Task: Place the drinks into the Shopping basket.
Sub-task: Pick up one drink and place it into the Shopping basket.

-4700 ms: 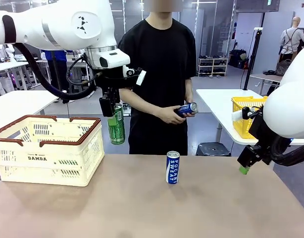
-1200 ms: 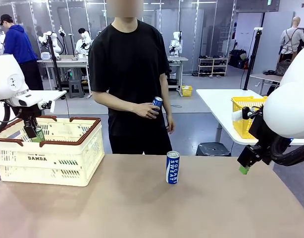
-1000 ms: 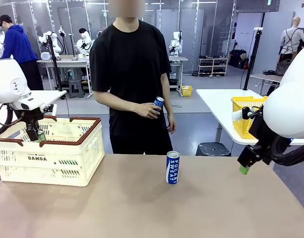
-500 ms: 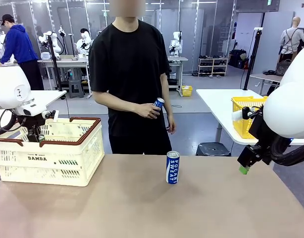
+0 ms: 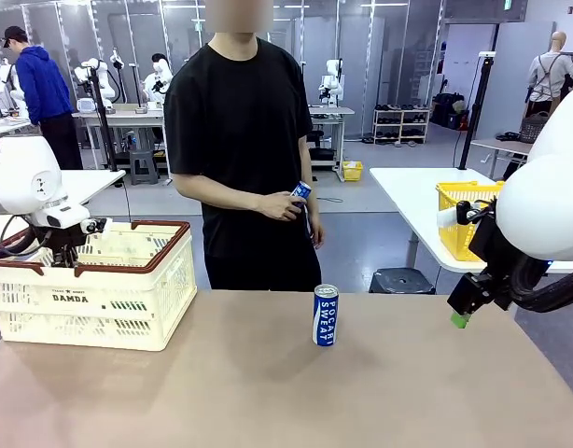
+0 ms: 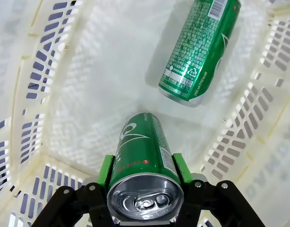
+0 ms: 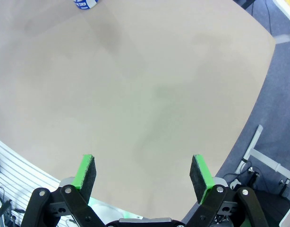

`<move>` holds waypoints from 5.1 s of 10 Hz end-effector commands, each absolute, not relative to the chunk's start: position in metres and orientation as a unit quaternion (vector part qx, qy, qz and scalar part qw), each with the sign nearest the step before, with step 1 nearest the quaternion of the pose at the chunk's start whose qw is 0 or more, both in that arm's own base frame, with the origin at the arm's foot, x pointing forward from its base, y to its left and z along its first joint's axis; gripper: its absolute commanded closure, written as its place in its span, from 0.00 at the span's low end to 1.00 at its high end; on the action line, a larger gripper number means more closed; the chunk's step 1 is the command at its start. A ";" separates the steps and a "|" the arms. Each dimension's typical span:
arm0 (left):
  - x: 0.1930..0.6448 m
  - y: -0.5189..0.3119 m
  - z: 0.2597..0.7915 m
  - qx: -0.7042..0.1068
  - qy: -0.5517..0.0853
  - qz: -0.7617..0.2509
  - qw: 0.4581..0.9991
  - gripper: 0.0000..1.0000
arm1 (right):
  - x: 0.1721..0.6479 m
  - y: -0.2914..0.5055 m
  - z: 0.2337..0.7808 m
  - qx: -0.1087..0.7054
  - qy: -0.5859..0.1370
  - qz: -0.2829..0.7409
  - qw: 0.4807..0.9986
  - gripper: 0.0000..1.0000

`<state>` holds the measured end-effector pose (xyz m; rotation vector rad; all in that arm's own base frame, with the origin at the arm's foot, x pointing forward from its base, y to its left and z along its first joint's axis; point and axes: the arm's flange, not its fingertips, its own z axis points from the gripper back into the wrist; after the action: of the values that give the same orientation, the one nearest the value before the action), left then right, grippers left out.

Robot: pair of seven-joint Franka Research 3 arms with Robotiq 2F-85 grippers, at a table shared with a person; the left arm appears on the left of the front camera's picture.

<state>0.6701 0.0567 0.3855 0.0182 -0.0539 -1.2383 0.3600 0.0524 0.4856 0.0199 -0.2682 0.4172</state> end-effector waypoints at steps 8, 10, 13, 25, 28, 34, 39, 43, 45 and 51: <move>0.669 0.063 0.386 -0.019 -0.045 -0.587 0.808 0.01 | 0.360 0.051 0.485 0.012 -0.132 0.205 0.970 0.00; 0.670 0.063 0.392 -0.010 -0.050 -0.586 0.809 0.00 | 0.360 0.051 0.485 0.012 -0.132 0.205 0.970 0.00; 0.670 0.062 0.403 0.008 -0.053 -0.579 0.813 0.00 | 0.360 0.051 0.485 0.012 -0.132 0.205 0.970 0.00; 0.661 0.060 0.471 0.036 -0.080 -0.578 0.811 0.00 | 0.360 0.051 0.485 0.012 -0.132 0.205 0.970 0.00; 0.661 0.060 0.471 0.036 -0.080 -0.578 0.811 0.00 | 0.360 0.051 0.485 0.012 -0.132 0.205 0.970 0.00; 0.653 0.049 0.508 0.055 -0.093 -0.588 0.801 0.00 | 0.360 0.051 0.485 0.012 -0.132 0.205 0.970 0.00; 0.617 -0.035 0.596 0.085 -0.141 -0.658 0.735 0.00 | 0.360 0.051 0.485 0.012 -0.132 0.205 0.970 0.00; 0.578 -0.111 0.604 0.056 -0.157 -0.711 0.683 0.00 | 0.360 0.051 0.485 0.012 -0.132 0.205 0.970 0.00; 0.567 -0.122 0.600 0.048 -0.155 -0.737 0.656 0.00 | 0.360 0.051 0.485 0.012 -0.132 0.205 0.970 0.00; 0.579 -0.128 0.606 0.058 -0.150 -0.713 0.682 0.00 | 0.360 0.051 0.485 0.012 -0.132 0.205 0.970 0.00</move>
<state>0.5795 -0.1274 0.6064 0.1296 -0.3365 -1.5996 0.3601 0.0525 0.4857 0.0197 -0.2683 0.4175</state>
